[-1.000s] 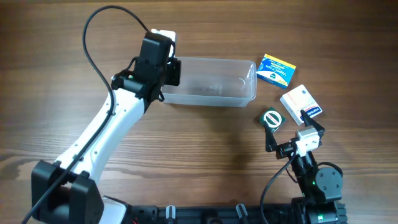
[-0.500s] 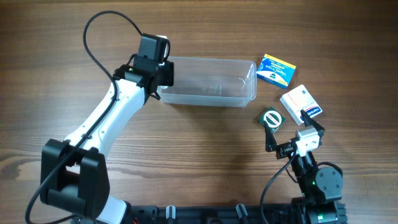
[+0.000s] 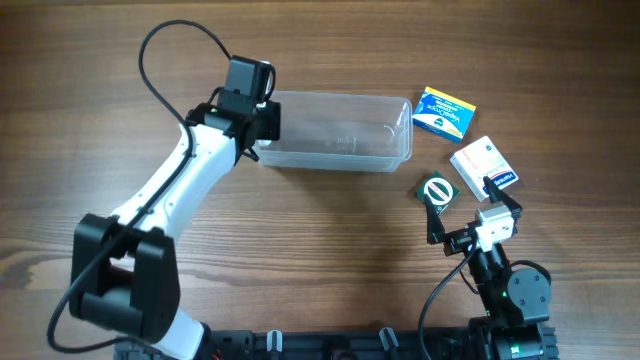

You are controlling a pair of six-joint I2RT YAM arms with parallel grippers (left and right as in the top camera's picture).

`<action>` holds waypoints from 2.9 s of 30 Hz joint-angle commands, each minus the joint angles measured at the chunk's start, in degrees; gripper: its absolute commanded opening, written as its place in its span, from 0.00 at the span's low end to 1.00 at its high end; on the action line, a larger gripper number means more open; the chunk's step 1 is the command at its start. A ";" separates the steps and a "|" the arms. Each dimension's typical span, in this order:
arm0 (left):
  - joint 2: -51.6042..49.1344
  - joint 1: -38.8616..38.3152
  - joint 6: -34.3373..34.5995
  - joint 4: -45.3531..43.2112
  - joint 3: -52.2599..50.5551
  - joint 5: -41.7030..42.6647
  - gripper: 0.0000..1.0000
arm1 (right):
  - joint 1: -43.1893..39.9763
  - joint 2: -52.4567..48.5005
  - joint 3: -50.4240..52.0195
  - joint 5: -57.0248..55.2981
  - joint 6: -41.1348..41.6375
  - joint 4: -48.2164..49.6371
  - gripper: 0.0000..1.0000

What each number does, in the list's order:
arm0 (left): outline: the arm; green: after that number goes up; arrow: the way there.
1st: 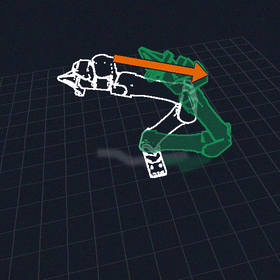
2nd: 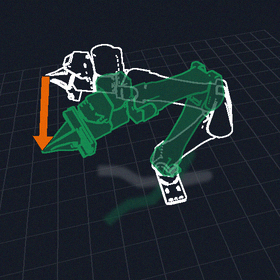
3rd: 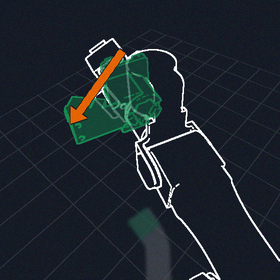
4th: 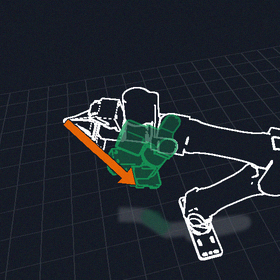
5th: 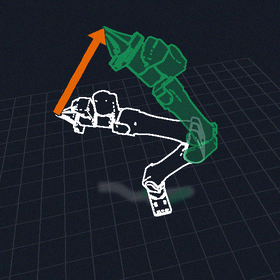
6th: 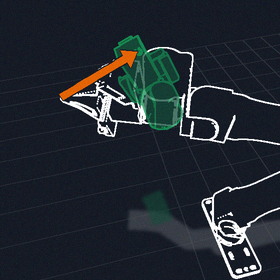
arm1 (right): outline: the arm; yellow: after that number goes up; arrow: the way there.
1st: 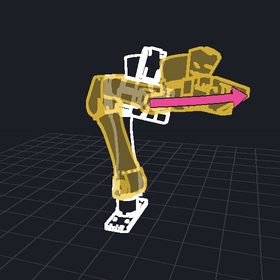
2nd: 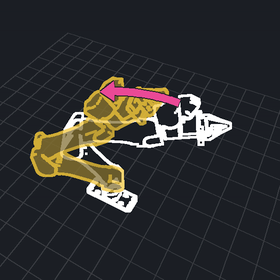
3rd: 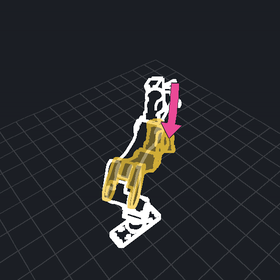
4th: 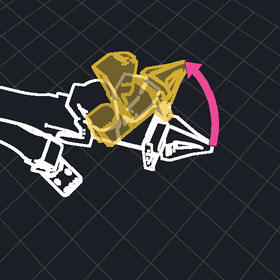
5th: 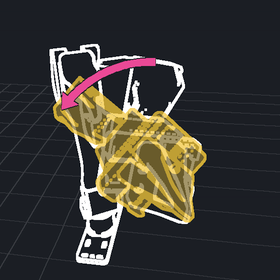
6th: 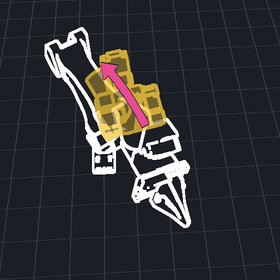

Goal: Pack container
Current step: 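Lift the bottle with the left gripper and lower it into the container, then open the left gripper and withdraw it above the Panadol box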

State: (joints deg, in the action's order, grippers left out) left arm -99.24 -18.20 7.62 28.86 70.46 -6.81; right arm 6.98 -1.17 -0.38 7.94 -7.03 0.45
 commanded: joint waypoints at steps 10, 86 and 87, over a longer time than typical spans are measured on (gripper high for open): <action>-1.31 0.11 0.33 -1.03 1.55 -0.76 0.34 | 0.13 0.37 0.09 1.14 -0.48 0.28 1.00; 2.36 28.24 30.18 12.57 1.55 -0.15 1.00 | 0.13 0.37 0.09 1.11 -0.48 0.31 1.00; 2.36 28.24 30.14 12.57 1.55 -0.17 1.00 | 0.13 0.37 0.09 1.11 -0.48 0.31 1.00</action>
State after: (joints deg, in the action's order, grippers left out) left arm -96.44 9.26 37.41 41.45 71.46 -5.67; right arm 6.98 -1.17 -0.38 7.94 -7.03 0.45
